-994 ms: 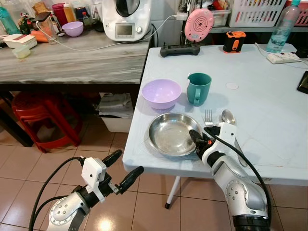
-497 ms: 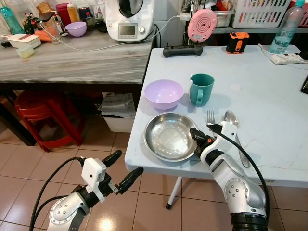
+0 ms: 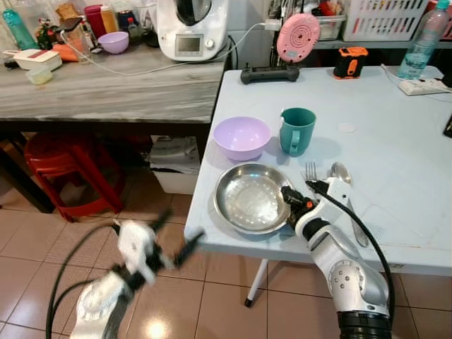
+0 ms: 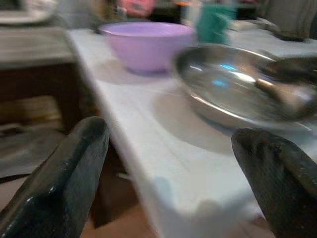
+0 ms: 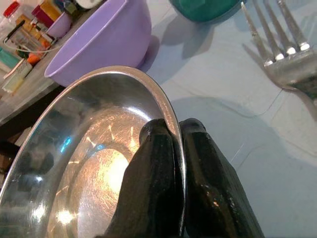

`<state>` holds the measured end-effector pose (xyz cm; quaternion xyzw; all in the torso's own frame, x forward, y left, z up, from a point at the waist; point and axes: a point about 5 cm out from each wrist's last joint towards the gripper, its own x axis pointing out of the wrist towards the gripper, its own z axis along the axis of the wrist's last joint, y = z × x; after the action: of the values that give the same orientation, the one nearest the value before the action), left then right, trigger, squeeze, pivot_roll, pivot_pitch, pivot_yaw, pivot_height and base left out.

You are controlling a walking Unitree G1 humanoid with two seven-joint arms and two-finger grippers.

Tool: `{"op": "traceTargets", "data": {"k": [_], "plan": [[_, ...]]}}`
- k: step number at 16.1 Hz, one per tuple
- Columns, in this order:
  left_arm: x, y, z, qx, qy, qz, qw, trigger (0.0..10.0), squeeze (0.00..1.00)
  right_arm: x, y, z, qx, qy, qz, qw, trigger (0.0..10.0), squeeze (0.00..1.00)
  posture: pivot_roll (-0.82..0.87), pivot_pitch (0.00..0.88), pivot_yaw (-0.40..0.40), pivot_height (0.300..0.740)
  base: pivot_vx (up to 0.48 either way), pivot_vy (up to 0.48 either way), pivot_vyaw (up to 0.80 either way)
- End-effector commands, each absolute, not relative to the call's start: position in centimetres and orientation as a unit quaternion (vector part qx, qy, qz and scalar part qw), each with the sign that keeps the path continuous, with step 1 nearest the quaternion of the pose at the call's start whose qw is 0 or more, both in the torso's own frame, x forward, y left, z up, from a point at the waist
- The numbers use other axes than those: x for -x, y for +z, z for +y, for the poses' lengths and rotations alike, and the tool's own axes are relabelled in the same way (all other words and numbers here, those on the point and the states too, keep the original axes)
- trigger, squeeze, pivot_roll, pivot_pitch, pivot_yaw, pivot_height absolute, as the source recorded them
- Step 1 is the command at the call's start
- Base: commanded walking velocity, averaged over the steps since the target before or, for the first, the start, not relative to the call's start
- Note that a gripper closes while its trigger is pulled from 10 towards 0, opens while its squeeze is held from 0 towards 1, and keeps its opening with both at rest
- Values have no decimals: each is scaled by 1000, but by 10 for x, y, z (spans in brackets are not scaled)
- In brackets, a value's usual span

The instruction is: Setting the table

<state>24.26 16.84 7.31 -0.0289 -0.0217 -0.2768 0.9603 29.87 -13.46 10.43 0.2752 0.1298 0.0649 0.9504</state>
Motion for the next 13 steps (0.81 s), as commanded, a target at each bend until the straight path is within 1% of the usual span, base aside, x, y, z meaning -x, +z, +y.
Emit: {"op": "traceTargets", "data": {"k": [1,2,4,5,7,8,10,11,12,13], "plan": [[-246,72,177,25,-247,-15,969,10000,0,-298,102,-137,-274,52,130,952,9725,0,-5,39,106,740,0,0,0],[-255,75,180,22,-203,-7,979,10000,0,-300,107,-141,-242,34,117,963,10000,0,-4,36,102,740,0,0,0],[-264,80,182,26,-163,-9,986,10000,0,-301,119,-142,-216,20,76,973,10000,0,-7,34,99,740,0,0,0],[-266,82,183,30,-155,-14,987,10000,0,-299,126,-141,-178,40,45,982,10000,0,-7,33,98,740,0,0,0],[-271,85,184,46,-133,-18,990,10000,0,-295,133,-137,-144,61,16,988,10000,0,-13,30,96,740,0,0,0],[-273,86,184,50,-121,-18,991,10000,0,-294,136,-134,-99,73,-1,992,10000,0,-18,27,93,740,0,0,0],[-277,87,183,59,-106,-15,993,10000,0,-292,135,-134,-113,68,6,991,10000,0,-23,22,89,740,0,0,0],[-278,87,182,60,-104,-15,993,10000,0,-290,135,-136,-97,66,1,993,10000,0,-27,18,88,740,0,0,0],[-278,87,182,62,-103,-15,993,10000,0,-289,135,-136,-106,67,-5,992,10000,0,-28,15,87,740,0,0,0],[-280,88,180,65,-103,-16,992,10000,0,-288,142,-139,-102,60,-37,992,10000,0,-30,12,86,740,0,0,0]]}}
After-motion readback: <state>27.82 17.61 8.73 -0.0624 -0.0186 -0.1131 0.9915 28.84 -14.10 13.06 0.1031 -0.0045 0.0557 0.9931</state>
